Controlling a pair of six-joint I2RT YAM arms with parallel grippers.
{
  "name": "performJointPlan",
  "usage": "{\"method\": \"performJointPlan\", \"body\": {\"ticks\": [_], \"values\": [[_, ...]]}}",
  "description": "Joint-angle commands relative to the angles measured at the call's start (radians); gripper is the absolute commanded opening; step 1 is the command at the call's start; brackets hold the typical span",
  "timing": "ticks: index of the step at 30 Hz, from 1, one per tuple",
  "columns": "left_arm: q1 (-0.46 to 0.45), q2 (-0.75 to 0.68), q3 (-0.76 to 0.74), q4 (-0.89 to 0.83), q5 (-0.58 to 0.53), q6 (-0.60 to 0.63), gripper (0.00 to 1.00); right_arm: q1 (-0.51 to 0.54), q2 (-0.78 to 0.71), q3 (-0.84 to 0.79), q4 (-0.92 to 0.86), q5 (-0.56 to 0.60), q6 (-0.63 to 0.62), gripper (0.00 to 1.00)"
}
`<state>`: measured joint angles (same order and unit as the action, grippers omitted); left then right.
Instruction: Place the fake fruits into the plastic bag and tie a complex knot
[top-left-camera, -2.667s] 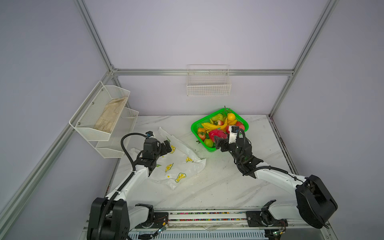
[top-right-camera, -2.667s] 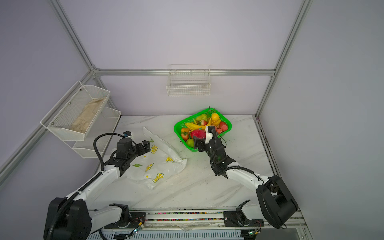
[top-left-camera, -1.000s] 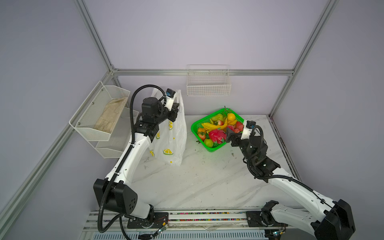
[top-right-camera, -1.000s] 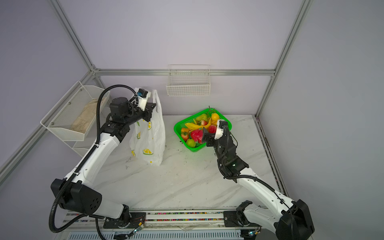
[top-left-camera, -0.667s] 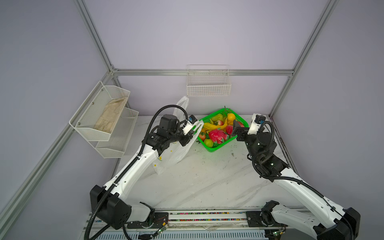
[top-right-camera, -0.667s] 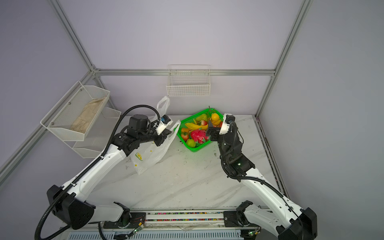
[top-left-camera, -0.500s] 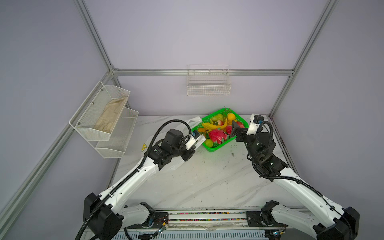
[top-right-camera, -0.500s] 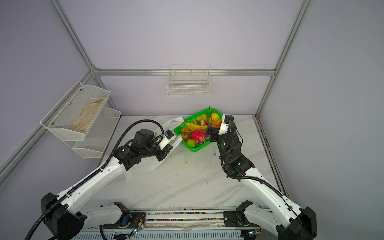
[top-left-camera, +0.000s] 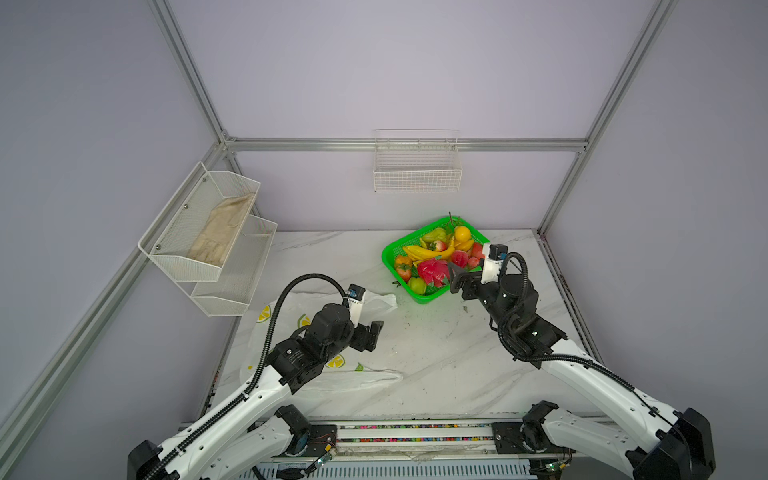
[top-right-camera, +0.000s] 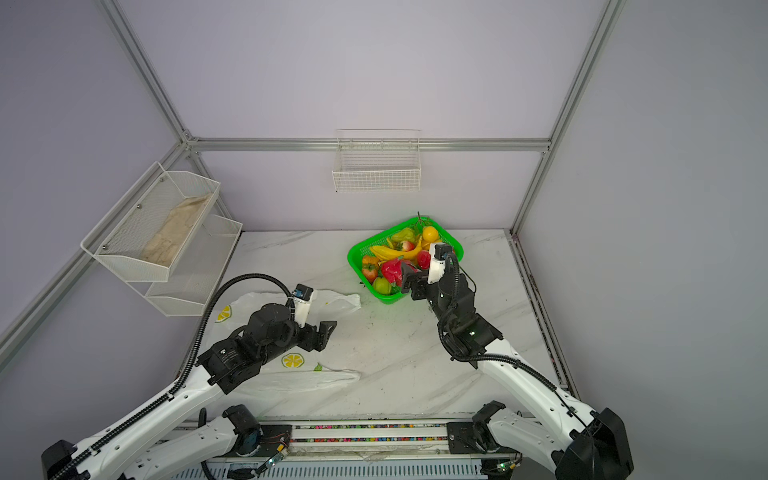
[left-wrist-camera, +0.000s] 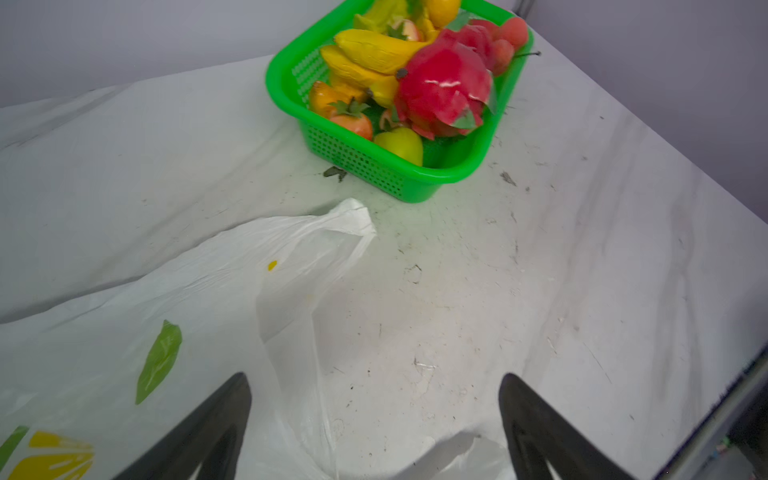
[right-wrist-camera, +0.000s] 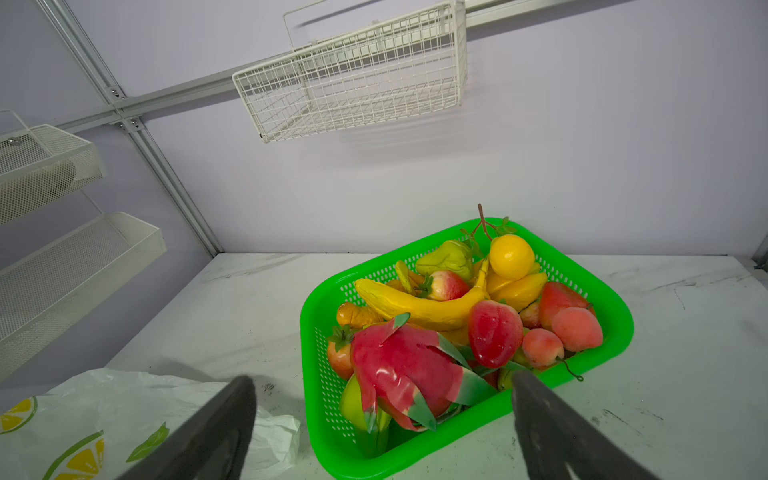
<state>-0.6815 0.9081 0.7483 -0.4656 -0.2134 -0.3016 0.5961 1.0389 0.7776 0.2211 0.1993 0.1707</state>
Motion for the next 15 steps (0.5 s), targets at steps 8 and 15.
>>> {"method": "performJointPlan", "body": {"ticks": [8, 15], "values": [[0.062, 0.48, 0.196, -0.144, -0.404, -0.148, 0.95, 0.002, 0.013, -0.034, 0.03, -0.016, 0.014, 0.97], [0.112, 0.684, 0.255, -0.101, -0.372, -0.128, 0.86, 0.003, 0.02, -0.045, 0.034, -0.018, -0.002, 0.97]]}}
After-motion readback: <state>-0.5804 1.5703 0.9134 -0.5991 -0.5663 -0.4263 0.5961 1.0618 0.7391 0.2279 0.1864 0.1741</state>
